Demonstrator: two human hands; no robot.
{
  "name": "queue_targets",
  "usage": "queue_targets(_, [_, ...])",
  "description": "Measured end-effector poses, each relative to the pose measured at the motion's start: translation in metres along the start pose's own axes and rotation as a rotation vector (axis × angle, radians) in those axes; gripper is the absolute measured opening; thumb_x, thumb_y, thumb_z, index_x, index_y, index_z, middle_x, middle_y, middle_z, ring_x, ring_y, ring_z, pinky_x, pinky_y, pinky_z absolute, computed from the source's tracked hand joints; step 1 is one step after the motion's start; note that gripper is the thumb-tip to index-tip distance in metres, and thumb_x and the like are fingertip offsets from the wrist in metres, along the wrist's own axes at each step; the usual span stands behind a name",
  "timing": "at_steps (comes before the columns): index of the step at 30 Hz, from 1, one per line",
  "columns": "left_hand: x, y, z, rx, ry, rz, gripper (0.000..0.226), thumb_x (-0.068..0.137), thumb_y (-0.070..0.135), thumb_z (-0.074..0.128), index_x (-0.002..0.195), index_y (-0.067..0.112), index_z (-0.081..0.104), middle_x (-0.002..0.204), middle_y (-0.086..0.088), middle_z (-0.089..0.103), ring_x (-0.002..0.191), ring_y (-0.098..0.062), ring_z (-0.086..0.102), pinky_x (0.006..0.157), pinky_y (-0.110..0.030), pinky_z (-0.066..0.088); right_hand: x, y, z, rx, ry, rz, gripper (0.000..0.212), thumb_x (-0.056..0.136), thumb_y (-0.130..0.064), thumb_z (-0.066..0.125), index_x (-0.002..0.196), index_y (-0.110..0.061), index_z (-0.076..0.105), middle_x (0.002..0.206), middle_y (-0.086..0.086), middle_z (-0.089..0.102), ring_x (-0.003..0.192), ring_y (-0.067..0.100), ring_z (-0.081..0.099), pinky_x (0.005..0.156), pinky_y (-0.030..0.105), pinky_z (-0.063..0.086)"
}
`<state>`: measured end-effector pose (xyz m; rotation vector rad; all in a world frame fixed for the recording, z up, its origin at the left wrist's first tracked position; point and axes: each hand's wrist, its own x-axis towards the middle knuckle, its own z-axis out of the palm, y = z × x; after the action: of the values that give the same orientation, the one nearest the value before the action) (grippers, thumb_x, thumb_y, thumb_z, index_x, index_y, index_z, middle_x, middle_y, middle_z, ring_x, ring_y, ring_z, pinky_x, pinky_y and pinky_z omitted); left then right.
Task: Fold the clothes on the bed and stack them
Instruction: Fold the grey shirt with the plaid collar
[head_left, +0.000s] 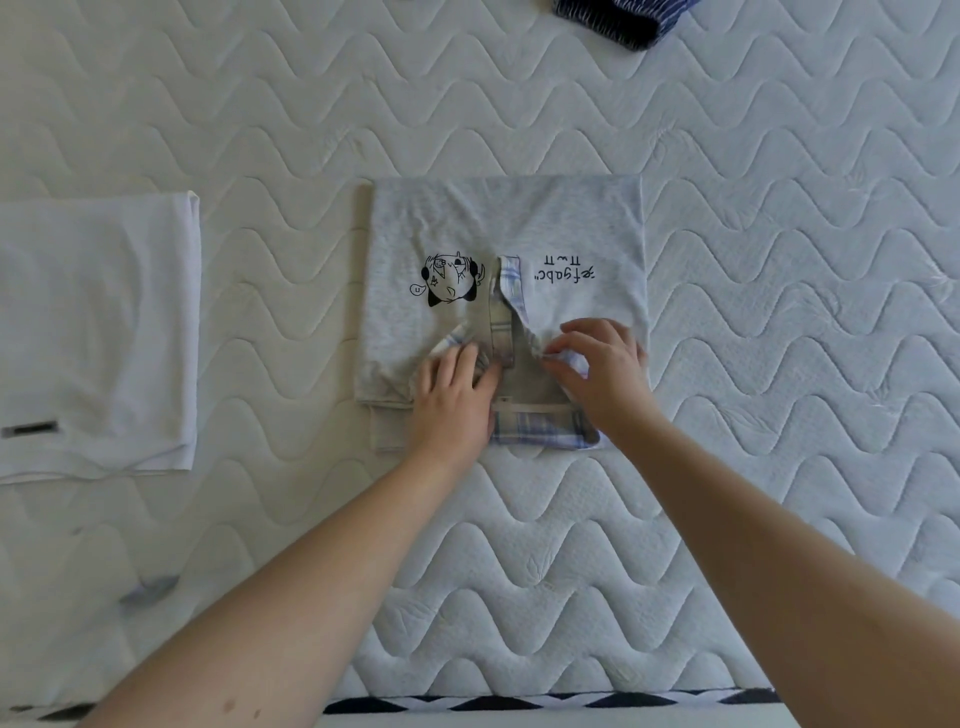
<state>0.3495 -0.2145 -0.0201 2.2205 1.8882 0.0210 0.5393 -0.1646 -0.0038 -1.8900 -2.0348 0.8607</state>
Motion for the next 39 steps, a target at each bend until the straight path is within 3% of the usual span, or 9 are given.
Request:
queue_targets(5, [0.001, -0.014, -0.001, -0.133, 0.018, 0.046, 0.044, 0.081, 0.014, 0.064, 0.125, 0.016, 0.063, 0.134, -0.013, 0.053, 0.125, -0.034, 0.049, 0.105, -0.047, 0.037, 0.007, -0.002, 0.005, 0.244, -0.141, -0.007, 0.048, 0.085, -0.026, 0.074, 0.129, -0.034, 0.057, 0.137, -0.008, 0.044, 0.099, -0.007, 0.053, 0.090, 0.026, 0.049])
queue_targets(8, [0.006, -0.015, -0.004, -0.182, 0.105, 0.063, 0.042, 0.085, 0.011, 0.062, 0.127, 0.014, 0.060, 0.129, -0.011, 0.055, 0.119, -0.033, 0.052, 0.098, -0.047, 0.043, 0.001, 0.003, 0.005, 0.428, -0.104, 0.152, 0.068, 0.082, -0.026, 0.077, 0.140, -0.035, 0.042, 0.133, -0.012, 0.041, 0.103, -0.003, 0.052, 0.088, 0.019, 0.048])
queue_targets(13, [0.030, -0.011, -0.011, -0.041, 0.012, 0.220, 0.055, 0.088, 0.023, 0.063, 0.141, 0.019, 0.049, 0.150, -0.010, 0.040, 0.140, -0.030, 0.035, 0.108, -0.046, 0.029, -0.010, 0.011, 0.004, 0.272, -0.090, 0.251, 0.038, 0.091, -0.029, 0.066, 0.128, -0.026, 0.058, 0.108, -0.007, 0.066, 0.098, 0.013, 0.061, 0.075, 0.020, 0.044])
queue_targets(18, [0.037, -0.014, -0.009, -0.008, -0.011, 0.252, 0.040, 0.085, 0.020, 0.068, 0.124, 0.017, 0.064, 0.133, -0.008, 0.055, 0.129, -0.030, 0.046, 0.107, -0.044, 0.029, -0.003, 0.003, 0.000, 0.235, -0.058, 0.254, 0.024, 0.099, -0.030, 0.054, 0.118, -0.022, 0.066, 0.108, -0.001, 0.070, 0.102, 0.021, 0.063, 0.088, 0.037, 0.050])
queue_targets(22, [0.024, -0.019, -0.011, -0.043, 0.029, 0.250, 0.043, 0.089, 0.023, 0.061, 0.132, 0.018, 0.059, 0.143, -0.011, 0.049, 0.135, -0.031, 0.041, 0.109, -0.049, 0.032, -0.007, 0.007, 0.004, 0.076, -0.028, 0.288, 0.061, 0.094, -0.031, 0.059, 0.149, -0.026, 0.034, 0.145, 0.002, 0.045, 0.132, 0.025, 0.042, 0.112, 0.046, 0.032])
queue_targets(28, [0.002, -0.059, -0.006, -0.141, 0.078, -0.108, 0.061, 0.093, 0.033, 0.059, 0.149, 0.020, 0.038, 0.156, -0.015, 0.032, 0.144, -0.036, 0.027, 0.107, -0.052, 0.033, -0.027, 0.032, 0.003, -0.014, 0.093, 0.473, 0.091, 0.086, -0.046, 0.067, 0.155, -0.029, 0.010, 0.161, 0.006, 0.015, 0.145, 0.030, 0.019, 0.115, 0.050, 0.016])
queue_targets(33, [-0.012, -0.089, 0.004, -0.405, -0.015, -0.596, 0.097, 0.081, 0.051, 0.072, 0.153, 0.009, 0.022, 0.149, -0.024, 0.034, 0.137, -0.038, 0.032, 0.109, -0.046, 0.030, -0.032, 0.050, 0.004, 0.073, 0.013, 0.683, 0.100, 0.074, -0.050, 0.077, 0.152, -0.023, 0.022, 0.150, 0.012, 0.032, 0.138, 0.032, 0.030, 0.114, 0.046, 0.028])
queue_targets(36, [-0.006, -0.100, 0.004, -0.698, 0.148, -0.839, 0.063, 0.087, 0.037, 0.070, 0.134, 0.001, 0.049, 0.123, -0.020, 0.058, 0.116, -0.036, 0.054, 0.097, -0.038, 0.041, -0.027, 0.051, 0.002, 0.258, -0.005, 0.696, 0.081, 0.076, -0.046, 0.078, 0.141, -0.019, 0.039, 0.130, 0.010, 0.055, 0.115, 0.029, 0.055, 0.094, 0.049, 0.050])
queue_targets(39, [0.001, -0.109, 0.002, -0.740, 0.155, -0.976, 0.034, 0.090, 0.035, 0.066, 0.110, 0.007, 0.063, 0.106, -0.013, 0.069, 0.101, -0.031, 0.063, 0.086, -0.035, 0.046, -0.027, 0.048, 0.000, 0.320, 0.120, 0.720, 0.057, 0.085, -0.045, 0.068, 0.132, -0.018, 0.048, 0.124, 0.007, 0.059, 0.103, 0.023, 0.058, 0.089, 0.044, 0.051])
